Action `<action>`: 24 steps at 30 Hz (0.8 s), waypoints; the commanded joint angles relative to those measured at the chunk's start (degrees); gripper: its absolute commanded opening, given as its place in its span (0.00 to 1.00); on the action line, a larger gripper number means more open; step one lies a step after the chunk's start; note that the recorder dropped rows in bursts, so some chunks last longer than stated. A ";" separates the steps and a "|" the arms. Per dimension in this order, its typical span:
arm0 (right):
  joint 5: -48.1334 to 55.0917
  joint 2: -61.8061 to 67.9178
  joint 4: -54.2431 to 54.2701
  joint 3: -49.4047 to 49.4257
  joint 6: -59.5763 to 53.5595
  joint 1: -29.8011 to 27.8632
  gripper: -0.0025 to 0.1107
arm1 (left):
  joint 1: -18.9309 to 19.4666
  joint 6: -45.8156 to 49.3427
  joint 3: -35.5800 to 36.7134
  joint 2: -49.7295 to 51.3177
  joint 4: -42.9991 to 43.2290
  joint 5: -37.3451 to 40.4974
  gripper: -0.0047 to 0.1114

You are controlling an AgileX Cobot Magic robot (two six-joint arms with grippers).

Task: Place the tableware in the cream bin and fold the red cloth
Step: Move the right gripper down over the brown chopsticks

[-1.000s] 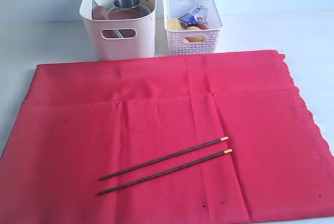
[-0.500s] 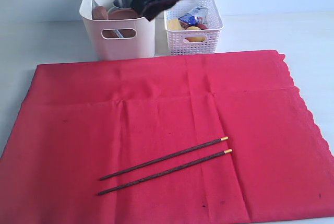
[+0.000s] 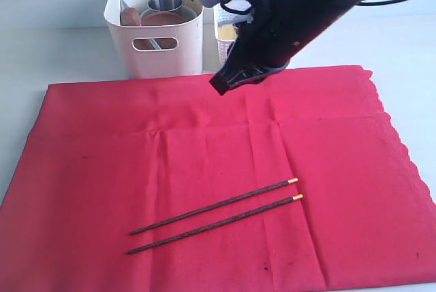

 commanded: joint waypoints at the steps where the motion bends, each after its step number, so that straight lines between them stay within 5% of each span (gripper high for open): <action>1: -5.37 -5.81 0.36 7.43 -0.73 -0.39 0.05 | 0.07 0.21 0.13 -0.22 0.36 -0.11 0.04; 6: -12.69 -9.75 0.48 15.27 -0.62 -0.39 0.05 | 0.07 0.21 0.13 -0.22 0.36 -0.11 0.04; 12: -8.91 -8.12 5.01 15.52 -7.27 0.24 0.05 | 0.07 0.21 0.13 -0.22 0.36 -0.11 0.04; 17: -7.19 -3.37 4.52 15.52 -16.09 8.91 0.06 | 0.07 0.21 0.13 -0.22 0.36 -0.11 0.04; 24: -9.57 4.45 -2.56 15.30 -15.81 12.65 0.42 | 0.07 0.21 0.13 -0.22 0.36 -0.11 0.04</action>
